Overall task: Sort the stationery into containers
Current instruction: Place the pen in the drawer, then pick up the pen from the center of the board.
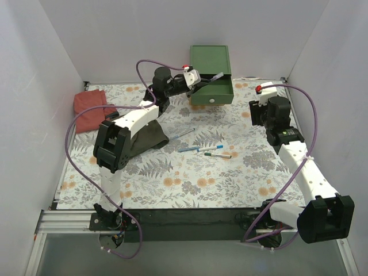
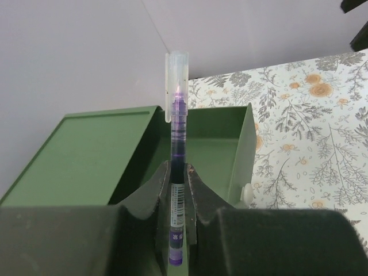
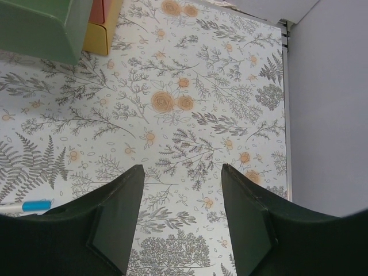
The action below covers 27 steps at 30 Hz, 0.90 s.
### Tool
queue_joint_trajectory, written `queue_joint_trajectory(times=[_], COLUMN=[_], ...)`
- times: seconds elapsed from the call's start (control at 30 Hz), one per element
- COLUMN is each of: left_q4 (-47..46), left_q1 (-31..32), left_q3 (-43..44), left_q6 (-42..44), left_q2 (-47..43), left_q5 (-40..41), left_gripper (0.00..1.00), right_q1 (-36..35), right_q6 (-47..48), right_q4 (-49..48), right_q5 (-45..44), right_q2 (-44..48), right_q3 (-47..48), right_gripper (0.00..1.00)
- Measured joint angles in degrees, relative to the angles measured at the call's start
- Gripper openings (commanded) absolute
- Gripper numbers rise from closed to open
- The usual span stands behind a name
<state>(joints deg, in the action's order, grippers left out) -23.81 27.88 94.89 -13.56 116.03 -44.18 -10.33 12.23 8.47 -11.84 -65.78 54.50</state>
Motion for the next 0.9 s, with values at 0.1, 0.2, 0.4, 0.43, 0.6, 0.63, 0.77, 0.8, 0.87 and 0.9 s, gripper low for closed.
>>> queue_joint_trajectory(times=[0.1, 0.2, 0.4, 0.43, 0.6, 0.63, 0.77, 0.8, 0.87, 0.9], left_q4=[0.66, 0.13, -2.38, -2.64, -5.79, -5.75, 3.28, 6.47, 13.51, 16.74], left_q1=[0.0, 0.07, 0.39, 0.39, 0.59, 0.35, -3.48, -5.18, -8.2, -9.2], left_q3=[1.99, 2.54, 2.89, 2.73, -12.9, -17.53, -26.93, -26.84, -26.58, -26.62], left_q6=[-0.42, -0.76, -1.46, -1.68, -1.29, -1.01, -2.4, -2.51, -2.56, -2.58], left_q2=[2.19, 2.71, 2.58, 2.38, -10.29, -14.91, -31.74, -34.18, -36.89, -37.16], left_q5=[0.42, 1.31, 4.02, 4.87, 15.41, 17.46, 17.66, 16.48, 13.92, 12.26], left_gripper=[0.29, 0.36, 0.49, 0.56, 0.72, 0.69, 0.51, 0.51, 0.51, 0.5], right_q1=[0.55, 0.9, 1.33, 1.33, 1.38, 1.44, 1.84, 1.97, 2.03, 2.03], right_q6=[0.0, -0.04, -0.26, -0.26, -0.15, -0.15, -0.2, -0.22, -0.24, -0.24], right_q4=[-0.13, -0.46, -0.52, -0.57, -0.85, -1.01, -1.01, -0.96, -0.94, -0.98], right_q5=[0.02, 0.04, 0.07, 0.07, 0.28, 0.44, 1.22, 1.53, 1.99, 2.19], right_q2=[0.17, 0.46, 0.48, 0.48, 0.59, 0.76, 1.49, 1.49, 1.44, 1.42], right_q3=[-0.22, -0.98, -1.22, -1.31, -1.99, -2.19, -3.26, -3.37, -3.41, -3.41], right_gripper=[0.65, 0.65, 0.65, 0.65, 0.66, 0.66, 0.67, 0.67, 0.67, 0.67])
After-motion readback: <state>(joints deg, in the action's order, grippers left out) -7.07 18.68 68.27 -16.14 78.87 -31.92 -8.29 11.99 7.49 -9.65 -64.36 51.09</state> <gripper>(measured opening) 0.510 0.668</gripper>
